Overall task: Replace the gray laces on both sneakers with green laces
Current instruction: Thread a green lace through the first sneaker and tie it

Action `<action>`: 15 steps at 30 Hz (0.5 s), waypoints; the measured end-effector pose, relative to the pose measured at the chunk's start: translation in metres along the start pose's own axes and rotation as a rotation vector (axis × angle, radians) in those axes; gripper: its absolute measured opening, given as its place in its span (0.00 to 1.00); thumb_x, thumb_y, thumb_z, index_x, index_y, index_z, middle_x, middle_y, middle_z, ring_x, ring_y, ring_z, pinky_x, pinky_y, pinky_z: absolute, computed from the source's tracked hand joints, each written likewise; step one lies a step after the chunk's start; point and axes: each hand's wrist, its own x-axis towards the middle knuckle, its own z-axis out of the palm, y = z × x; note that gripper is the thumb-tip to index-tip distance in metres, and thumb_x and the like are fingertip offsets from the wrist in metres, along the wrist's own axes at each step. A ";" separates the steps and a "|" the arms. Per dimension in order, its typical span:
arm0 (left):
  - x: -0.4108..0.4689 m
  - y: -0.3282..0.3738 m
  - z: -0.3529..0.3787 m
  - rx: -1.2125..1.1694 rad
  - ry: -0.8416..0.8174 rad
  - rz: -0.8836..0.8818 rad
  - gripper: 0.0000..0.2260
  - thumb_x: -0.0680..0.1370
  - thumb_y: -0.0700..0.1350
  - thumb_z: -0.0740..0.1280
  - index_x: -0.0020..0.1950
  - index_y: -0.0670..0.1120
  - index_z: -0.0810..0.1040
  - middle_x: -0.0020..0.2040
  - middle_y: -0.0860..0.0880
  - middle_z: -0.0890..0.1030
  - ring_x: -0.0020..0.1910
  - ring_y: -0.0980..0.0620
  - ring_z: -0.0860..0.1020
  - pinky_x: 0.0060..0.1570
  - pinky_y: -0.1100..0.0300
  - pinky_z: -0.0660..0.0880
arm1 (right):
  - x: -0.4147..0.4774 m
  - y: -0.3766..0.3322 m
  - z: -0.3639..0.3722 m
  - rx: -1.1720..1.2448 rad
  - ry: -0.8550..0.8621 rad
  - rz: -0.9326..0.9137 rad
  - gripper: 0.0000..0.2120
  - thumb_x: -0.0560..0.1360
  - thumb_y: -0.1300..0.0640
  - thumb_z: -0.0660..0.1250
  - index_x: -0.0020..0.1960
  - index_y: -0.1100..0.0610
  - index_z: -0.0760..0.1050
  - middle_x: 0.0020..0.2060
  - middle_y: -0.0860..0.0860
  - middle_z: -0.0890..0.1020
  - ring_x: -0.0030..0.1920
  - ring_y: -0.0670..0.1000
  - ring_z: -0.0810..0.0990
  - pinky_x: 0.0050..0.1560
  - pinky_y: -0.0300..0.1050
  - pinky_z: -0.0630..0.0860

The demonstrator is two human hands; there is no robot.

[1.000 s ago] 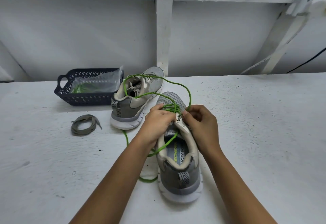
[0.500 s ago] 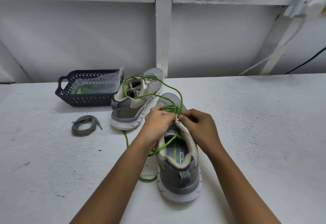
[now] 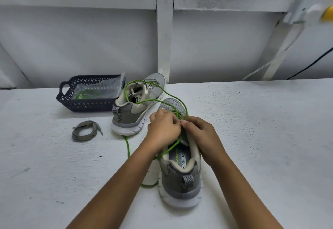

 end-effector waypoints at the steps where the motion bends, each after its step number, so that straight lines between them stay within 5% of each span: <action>1: -0.001 0.001 0.000 0.009 0.022 0.008 0.05 0.78 0.45 0.60 0.42 0.50 0.71 0.61 0.48 0.69 0.66 0.47 0.61 0.63 0.56 0.59 | 0.000 0.001 0.001 0.006 0.010 -0.004 0.10 0.72 0.55 0.69 0.51 0.58 0.81 0.46 0.54 0.85 0.49 0.49 0.82 0.57 0.51 0.77; 6: -0.008 0.000 -0.013 -0.273 0.264 -0.022 0.03 0.80 0.42 0.58 0.47 0.46 0.69 0.57 0.45 0.73 0.59 0.47 0.69 0.54 0.57 0.65 | -0.001 0.001 0.003 0.009 0.084 -0.015 0.12 0.75 0.58 0.67 0.58 0.57 0.78 0.49 0.48 0.83 0.49 0.43 0.81 0.51 0.34 0.77; 8: -0.010 -0.001 -0.030 -0.714 0.331 -0.093 0.06 0.82 0.41 0.55 0.46 0.45 0.68 0.50 0.44 0.78 0.53 0.46 0.76 0.48 0.59 0.71 | -0.002 0.000 0.003 0.053 0.090 -0.014 0.12 0.76 0.59 0.66 0.59 0.53 0.74 0.48 0.47 0.81 0.48 0.42 0.80 0.46 0.28 0.75; 11: -0.011 -0.009 -0.060 -1.338 0.369 -0.098 0.11 0.83 0.38 0.49 0.44 0.44 0.65 0.32 0.45 0.79 0.35 0.48 0.81 0.42 0.55 0.80 | -0.003 0.001 0.004 0.095 0.097 -0.012 0.12 0.76 0.60 0.66 0.58 0.51 0.73 0.49 0.50 0.82 0.51 0.47 0.81 0.53 0.38 0.75; 13: -0.008 -0.023 -0.077 -1.331 0.497 -0.141 0.11 0.83 0.38 0.49 0.42 0.46 0.64 0.28 0.48 0.71 0.22 0.55 0.71 0.25 0.62 0.75 | -0.003 0.002 0.006 0.117 0.101 -0.016 0.12 0.76 0.61 0.66 0.58 0.52 0.72 0.48 0.50 0.82 0.51 0.48 0.81 0.54 0.41 0.75; 15: -0.005 -0.039 -0.091 -1.151 0.609 -0.233 0.11 0.82 0.38 0.49 0.42 0.48 0.64 0.31 0.49 0.65 0.20 0.59 0.64 0.20 0.67 0.62 | -0.003 0.001 0.008 0.133 0.106 -0.031 0.13 0.76 0.62 0.66 0.59 0.54 0.73 0.49 0.51 0.82 0.50 0.47 0.81 0.51 0.37 0.76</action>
